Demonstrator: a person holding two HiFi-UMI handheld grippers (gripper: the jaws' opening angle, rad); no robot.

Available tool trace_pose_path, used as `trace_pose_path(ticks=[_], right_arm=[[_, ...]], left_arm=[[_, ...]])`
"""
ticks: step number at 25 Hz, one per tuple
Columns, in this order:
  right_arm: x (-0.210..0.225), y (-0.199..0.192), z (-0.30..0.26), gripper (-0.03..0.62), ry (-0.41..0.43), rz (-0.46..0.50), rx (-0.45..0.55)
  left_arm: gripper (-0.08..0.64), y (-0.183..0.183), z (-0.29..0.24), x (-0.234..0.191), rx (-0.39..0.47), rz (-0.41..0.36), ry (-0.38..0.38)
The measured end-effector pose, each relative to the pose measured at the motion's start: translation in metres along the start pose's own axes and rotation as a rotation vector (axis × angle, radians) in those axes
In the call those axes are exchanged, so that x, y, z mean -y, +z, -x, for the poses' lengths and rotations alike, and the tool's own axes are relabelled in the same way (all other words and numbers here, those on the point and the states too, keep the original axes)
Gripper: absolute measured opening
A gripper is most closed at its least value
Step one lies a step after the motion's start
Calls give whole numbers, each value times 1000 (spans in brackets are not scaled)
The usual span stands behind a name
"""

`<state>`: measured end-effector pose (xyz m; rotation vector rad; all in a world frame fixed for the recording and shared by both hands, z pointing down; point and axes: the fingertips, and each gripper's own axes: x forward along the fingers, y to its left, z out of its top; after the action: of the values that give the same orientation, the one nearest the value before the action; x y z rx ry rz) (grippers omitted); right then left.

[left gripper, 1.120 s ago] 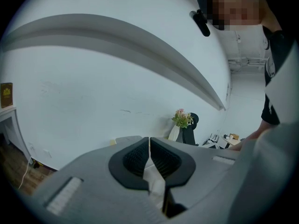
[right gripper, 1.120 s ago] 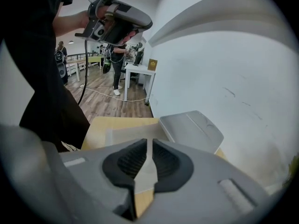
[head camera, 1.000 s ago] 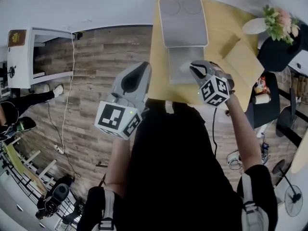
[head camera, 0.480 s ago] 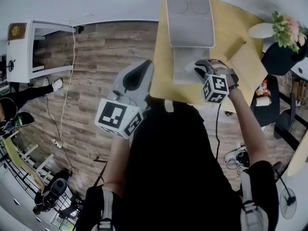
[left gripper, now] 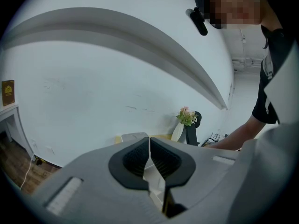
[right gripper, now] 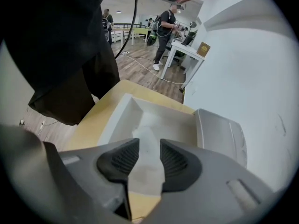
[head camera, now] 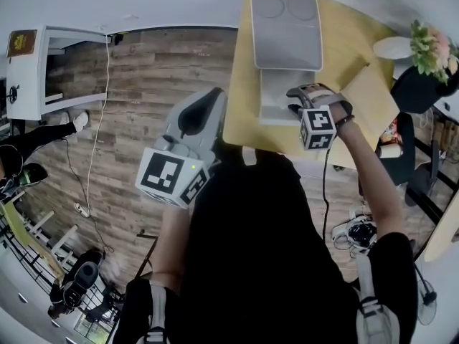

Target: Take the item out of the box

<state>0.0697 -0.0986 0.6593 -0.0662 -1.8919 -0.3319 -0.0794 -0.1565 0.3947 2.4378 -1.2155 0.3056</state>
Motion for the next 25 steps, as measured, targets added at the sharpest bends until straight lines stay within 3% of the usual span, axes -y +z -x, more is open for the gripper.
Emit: trace_pose_path(ticks=[3,11,25], right_arm=[[-3,-3,-5,176,40,32,-30],[-7,-10,-18,187,86,66,-75],[1,-9,-35,190,65,97,-87]], left_arm=[[17,-1,1,-4,-3,1,1],[17,-6,2,-11,-27,10,9],[17,-8,3,-14,-34,20,23]])
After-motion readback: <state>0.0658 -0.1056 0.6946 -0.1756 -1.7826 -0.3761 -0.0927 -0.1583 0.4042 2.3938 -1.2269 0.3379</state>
